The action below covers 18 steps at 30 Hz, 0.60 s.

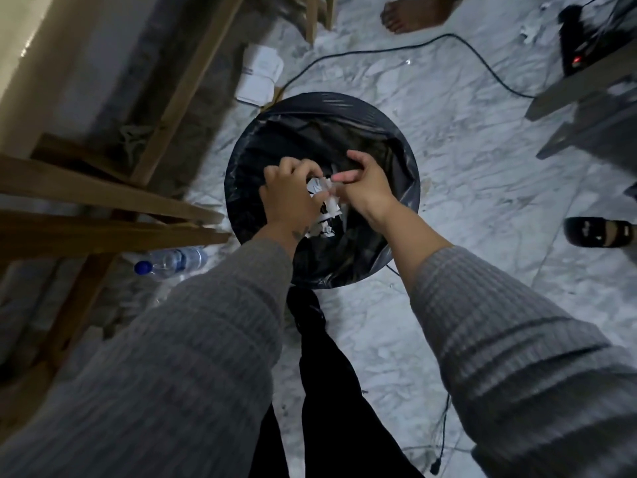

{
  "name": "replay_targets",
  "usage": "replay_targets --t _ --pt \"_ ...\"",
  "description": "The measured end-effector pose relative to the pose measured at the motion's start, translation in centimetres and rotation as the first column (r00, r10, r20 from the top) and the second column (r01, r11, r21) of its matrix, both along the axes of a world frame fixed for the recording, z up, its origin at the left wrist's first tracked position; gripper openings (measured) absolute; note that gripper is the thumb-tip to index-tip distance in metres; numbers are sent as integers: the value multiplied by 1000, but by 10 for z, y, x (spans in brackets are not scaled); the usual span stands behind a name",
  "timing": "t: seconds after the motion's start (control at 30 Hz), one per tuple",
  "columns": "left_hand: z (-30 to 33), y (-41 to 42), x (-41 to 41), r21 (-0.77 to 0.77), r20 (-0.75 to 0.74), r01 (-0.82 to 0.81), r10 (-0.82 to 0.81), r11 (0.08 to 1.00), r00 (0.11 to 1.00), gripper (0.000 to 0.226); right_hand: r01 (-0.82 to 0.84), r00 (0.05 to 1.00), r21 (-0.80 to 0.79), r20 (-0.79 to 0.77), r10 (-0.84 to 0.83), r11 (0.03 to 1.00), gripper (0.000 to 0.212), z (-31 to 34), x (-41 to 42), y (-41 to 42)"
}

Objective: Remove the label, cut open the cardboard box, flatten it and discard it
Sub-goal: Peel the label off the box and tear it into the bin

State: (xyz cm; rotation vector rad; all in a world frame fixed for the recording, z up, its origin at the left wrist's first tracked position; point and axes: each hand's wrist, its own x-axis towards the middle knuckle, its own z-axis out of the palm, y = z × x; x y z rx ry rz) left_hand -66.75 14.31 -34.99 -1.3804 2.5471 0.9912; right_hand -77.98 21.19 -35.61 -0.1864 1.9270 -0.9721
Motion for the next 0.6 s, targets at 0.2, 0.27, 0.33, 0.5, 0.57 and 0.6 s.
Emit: replay_targets --t 0.2,0.27,0.33,0.5,0.57,0.6 --pt "3 -6 3 -36 7 40 -40 999 999 8 25 996 24 -81 -23 999 82 5 -4 2" --pt "2 -7 6 -14 73 34 -32 999 997 6 41 992 33 -124 -36 999 72 5 -6 3" --pt "0 -6 8 26 115 42 -44 999 992 14 -60 979 65 -190 71 996 57 3 -7 7" --pt "0 -1 7 67 71 19 -24 998 997 13 -274 914 189 -254 317 943 25 4 5 12" --pt "2 1 8 55 61 7 -10 998 998 17 -285 882 265 -304 360 921 21 9 9 11" --pt "3 1 9 55 66 2 -5 998 998 21 -293 865 305 -319 387 906 22 12 9 11"
